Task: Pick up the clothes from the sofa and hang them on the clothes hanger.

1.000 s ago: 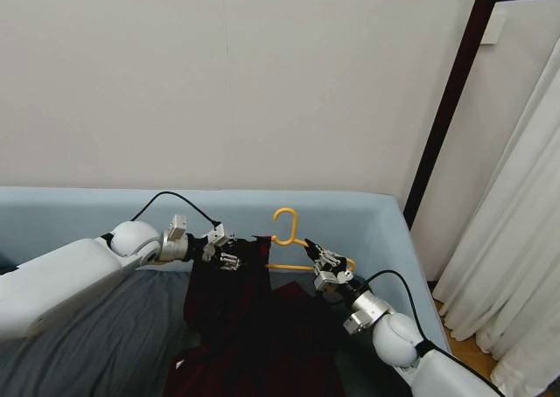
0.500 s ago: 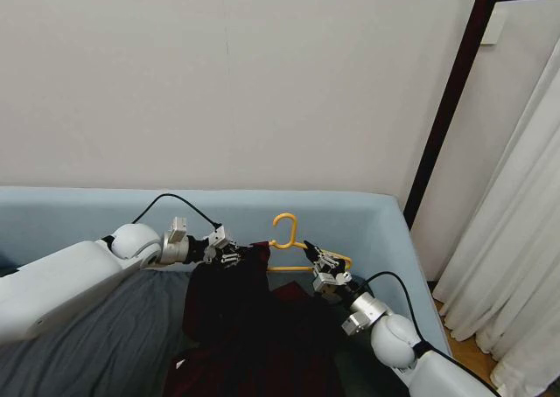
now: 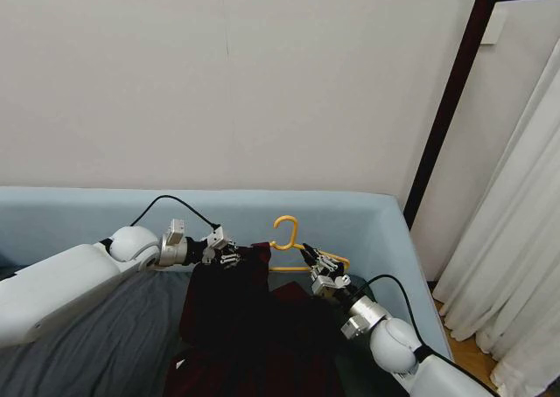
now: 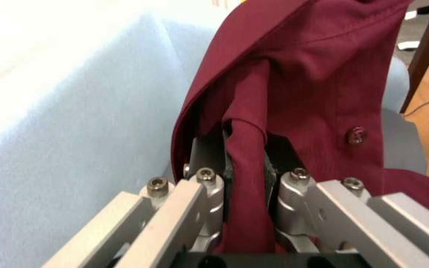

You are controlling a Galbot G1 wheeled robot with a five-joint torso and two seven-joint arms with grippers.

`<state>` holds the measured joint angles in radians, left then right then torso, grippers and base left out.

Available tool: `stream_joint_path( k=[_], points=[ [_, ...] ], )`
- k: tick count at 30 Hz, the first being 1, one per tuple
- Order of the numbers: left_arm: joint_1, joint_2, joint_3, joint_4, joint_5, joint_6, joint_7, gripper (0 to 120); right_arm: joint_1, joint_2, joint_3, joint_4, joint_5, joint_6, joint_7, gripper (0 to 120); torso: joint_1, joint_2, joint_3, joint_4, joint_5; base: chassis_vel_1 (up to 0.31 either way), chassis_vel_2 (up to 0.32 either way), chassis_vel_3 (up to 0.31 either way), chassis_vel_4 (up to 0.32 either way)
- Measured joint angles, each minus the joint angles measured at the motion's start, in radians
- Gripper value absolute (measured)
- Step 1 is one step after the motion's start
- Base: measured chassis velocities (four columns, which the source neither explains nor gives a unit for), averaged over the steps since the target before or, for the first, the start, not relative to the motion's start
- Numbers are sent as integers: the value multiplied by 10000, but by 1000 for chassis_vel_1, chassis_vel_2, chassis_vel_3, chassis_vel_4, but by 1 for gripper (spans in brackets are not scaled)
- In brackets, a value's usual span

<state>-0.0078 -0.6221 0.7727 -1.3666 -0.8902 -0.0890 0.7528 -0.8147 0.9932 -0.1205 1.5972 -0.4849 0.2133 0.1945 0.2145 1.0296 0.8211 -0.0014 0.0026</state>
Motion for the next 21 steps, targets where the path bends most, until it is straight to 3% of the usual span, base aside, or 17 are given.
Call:
stream_joint_path(
  k=[14, 18, 21],
  points=[
    [128, -248, -138, 693, -185, -118, -184, 7, -1447, -762, 423, 1330, 2207, -498, 54, 81, -1, 1, -1, -3, 0, 0, 0, 0, 0],
    [121, -375, -8, 991, -280, -184, -189, 7, -1961, -707, 571, 1162, 2855, -580, 54, 96, -1, 1, -1, -3, -1, 0, 0, 0, 0],
    [160, -381, 25, 1049, -406, -204, -201, 7, -1999, -532, 557, 790, 3078, -575, 16, 100, -2, 1, -1, -1, 3, 0, 0, 0, 0]
  ],
)
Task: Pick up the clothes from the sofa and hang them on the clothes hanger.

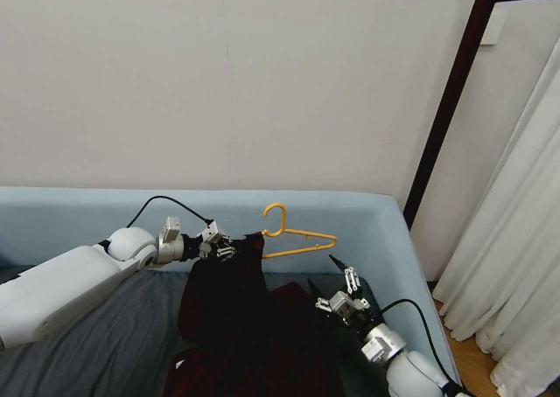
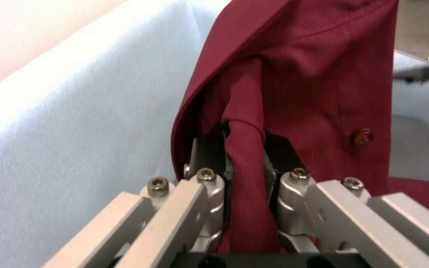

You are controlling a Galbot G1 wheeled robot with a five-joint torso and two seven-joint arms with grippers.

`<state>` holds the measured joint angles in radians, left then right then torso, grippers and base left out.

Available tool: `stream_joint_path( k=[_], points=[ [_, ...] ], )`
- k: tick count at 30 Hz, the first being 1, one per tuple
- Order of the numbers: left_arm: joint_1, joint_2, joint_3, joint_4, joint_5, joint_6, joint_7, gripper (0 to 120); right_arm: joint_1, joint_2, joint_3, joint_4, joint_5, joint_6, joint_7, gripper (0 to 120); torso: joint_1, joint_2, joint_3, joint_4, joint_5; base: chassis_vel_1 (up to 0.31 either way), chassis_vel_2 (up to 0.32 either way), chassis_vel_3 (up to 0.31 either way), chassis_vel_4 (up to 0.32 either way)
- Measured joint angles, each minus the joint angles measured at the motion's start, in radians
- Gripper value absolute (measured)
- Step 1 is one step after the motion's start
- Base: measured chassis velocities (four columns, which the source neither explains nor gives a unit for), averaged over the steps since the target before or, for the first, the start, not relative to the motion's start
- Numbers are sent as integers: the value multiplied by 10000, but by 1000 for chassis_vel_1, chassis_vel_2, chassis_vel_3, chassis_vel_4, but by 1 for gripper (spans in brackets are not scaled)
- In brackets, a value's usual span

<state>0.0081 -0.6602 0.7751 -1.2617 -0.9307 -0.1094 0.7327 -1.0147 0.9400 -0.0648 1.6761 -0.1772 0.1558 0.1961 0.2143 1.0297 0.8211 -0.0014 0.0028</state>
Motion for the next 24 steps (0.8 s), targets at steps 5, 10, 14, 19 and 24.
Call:
stream_joint_path(
  k=[5, 10, 14, 19, 24],
  points=[
    [22, 30, 321, 173, -177, -110, -115, 7, 85, 508, -178, -842, 135, 96, -182, 100, 1, 0, 0, 3, -3, 0, 0, 0, 0],
    [40, 60, 370, 372, -488, -206, -192, 7, 83, 960, -362, -1314, 327, 50, -236, 100, 0, 0, 0, -1, -3, 0, 0, 0, 0],
    [-99, 269, 907, 466, -1008, -361, -258, 7, 234, 1191, -539, -1891, 391, 17, -244, 100, 1, 0, 0, 4, -5, 0, 0, 0, 0],
    [-97, 420, 1145, 635, -1161, -525, -186, 7, 379, 1547, -756, -2378, 615, -319, -268, 100, 1, 0, 0, -2, -4, 0, 0, 0, 0],
    [160, 749, 1104, 604, -1229, -626, -58, 7, 480, 1834, -810, -2716, 714, -503, -269, 100, 1, 0, 0, 3, -3, 0, 0, 0, 0]
  ],
)
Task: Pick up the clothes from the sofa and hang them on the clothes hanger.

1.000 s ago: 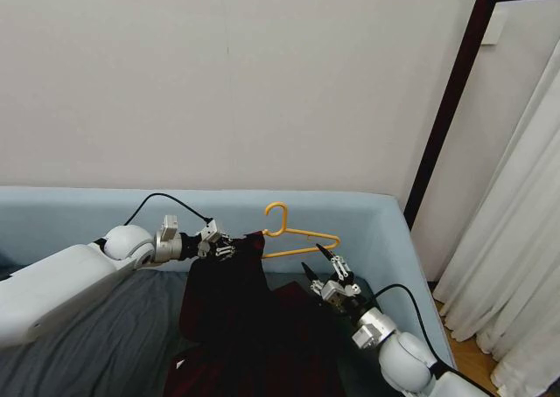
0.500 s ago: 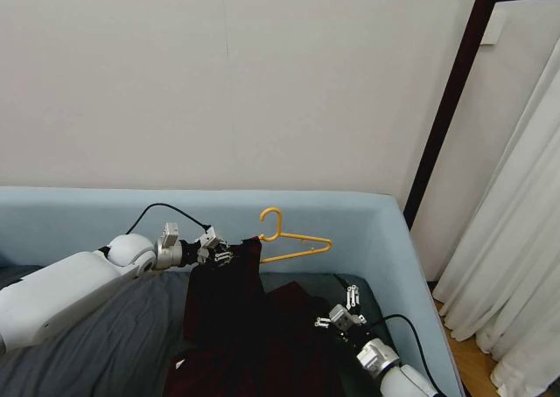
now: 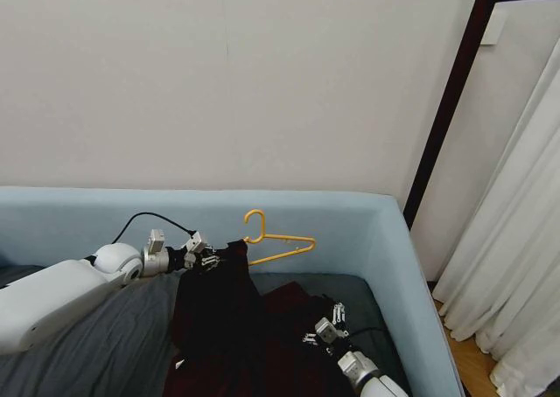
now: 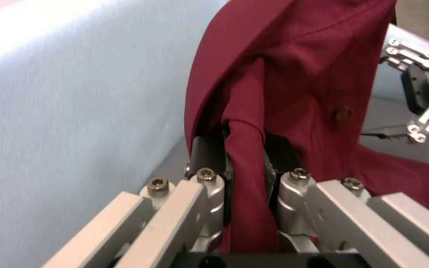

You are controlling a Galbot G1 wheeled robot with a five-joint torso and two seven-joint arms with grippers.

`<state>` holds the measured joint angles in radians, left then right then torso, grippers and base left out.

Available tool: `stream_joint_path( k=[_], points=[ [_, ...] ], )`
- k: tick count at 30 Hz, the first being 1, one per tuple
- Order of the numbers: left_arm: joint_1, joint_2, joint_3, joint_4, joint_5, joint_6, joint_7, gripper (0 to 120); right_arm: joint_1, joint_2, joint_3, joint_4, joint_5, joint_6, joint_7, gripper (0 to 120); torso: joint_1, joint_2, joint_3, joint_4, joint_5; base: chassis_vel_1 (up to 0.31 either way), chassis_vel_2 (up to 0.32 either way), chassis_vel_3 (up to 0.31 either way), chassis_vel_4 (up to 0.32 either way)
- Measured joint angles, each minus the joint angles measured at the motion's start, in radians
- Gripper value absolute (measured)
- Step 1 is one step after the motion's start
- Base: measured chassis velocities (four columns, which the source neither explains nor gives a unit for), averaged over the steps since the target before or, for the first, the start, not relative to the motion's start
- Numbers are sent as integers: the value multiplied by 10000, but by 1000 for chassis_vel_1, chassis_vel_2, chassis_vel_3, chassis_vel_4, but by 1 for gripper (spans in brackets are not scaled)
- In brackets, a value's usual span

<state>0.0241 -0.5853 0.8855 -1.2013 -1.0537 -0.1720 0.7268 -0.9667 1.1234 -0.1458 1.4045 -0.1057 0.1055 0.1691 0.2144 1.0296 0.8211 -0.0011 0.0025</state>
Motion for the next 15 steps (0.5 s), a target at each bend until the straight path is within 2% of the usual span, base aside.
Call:
stream_joint_path(
  k=[9, 15],
  points=[
    [991, -30, -1046, 567, -43, -387, 51, 7, 100, 431, -130, -432, 210, -402, 29, 100, 0, 0, 0, -4, -1, 0, 0, 0, 0],
    [1409, 146, -1422, 569, -76, -439, 69, 7, 129, 625, -129, -739, 157, -420, 53, 100, 1, 0, 0, -6, 1, 0, 0, 0, 0]
  ],
)
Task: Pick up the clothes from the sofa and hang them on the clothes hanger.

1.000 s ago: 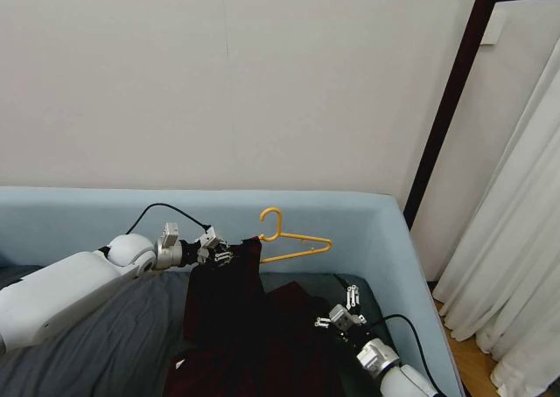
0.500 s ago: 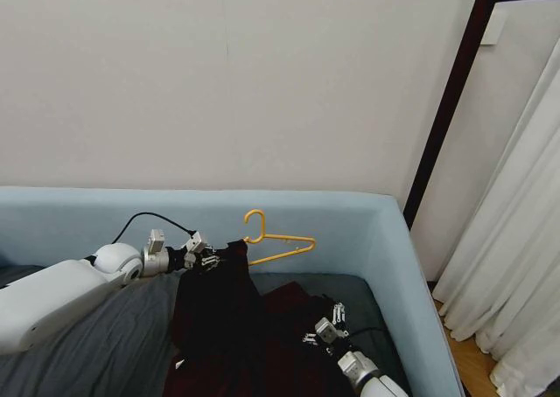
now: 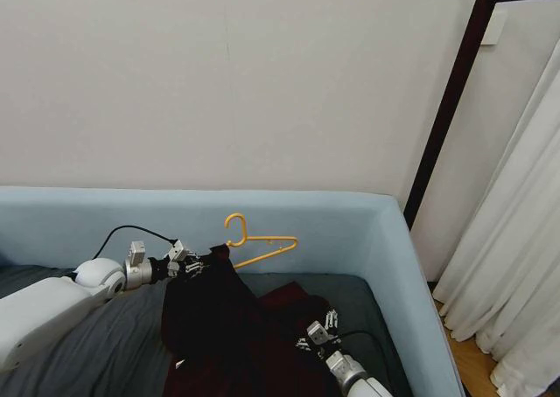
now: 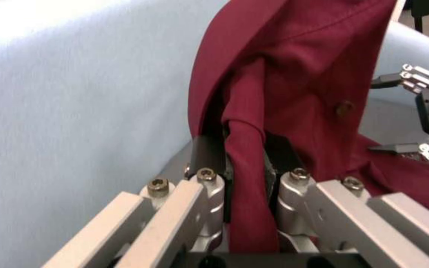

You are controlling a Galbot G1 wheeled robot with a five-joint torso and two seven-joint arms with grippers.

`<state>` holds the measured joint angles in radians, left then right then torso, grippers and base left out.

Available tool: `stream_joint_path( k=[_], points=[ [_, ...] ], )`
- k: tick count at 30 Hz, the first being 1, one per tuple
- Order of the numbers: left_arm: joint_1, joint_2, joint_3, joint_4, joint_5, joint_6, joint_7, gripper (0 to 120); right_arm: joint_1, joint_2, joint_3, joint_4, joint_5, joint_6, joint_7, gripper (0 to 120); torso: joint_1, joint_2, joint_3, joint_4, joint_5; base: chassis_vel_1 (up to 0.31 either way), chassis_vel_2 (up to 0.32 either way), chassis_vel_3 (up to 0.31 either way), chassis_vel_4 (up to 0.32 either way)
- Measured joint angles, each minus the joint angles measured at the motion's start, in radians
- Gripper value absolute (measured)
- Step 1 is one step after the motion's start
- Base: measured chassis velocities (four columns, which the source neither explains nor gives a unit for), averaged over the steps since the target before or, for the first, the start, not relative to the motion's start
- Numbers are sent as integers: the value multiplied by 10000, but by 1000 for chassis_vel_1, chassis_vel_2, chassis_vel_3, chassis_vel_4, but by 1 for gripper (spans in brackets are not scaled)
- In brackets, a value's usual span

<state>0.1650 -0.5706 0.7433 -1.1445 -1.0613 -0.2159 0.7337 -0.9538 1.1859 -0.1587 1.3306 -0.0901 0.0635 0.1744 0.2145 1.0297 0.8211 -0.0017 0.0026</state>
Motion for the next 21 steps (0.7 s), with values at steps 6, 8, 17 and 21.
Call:
stream_joint_path(
  k=[6, 8, 17, 21],
  points=[
    [1251, 446, -1277, -326, 99, -32, 58, 7, 163, 262, -114, -352, -169, 5, 34, 100, 1, 0, 0, 4, 1, 0, 0, 0, 0],
    [1545, 548, -1551, -365, 155, -52, 83, 7, 210, 291, -197, -401, -174, -11, 34, 100, 0, 0, 0, 6, -1, 0, 0, 0, 0],
    [2864, 820, -2806, -470, 315, -151, 222, 7, 421, 451, -692, -767, -312, -288, 70, 100, 0, 0, 0, 2, -1, 0, 0, 0, 0],
    [3367, 879, -3299, -608, 338, -164, 228, 7, 495, 560, -896, -919, -412, -347, 100, 100, 0, 0, 0, 1, -2, 0, 0, 0, 0]
  ],
)
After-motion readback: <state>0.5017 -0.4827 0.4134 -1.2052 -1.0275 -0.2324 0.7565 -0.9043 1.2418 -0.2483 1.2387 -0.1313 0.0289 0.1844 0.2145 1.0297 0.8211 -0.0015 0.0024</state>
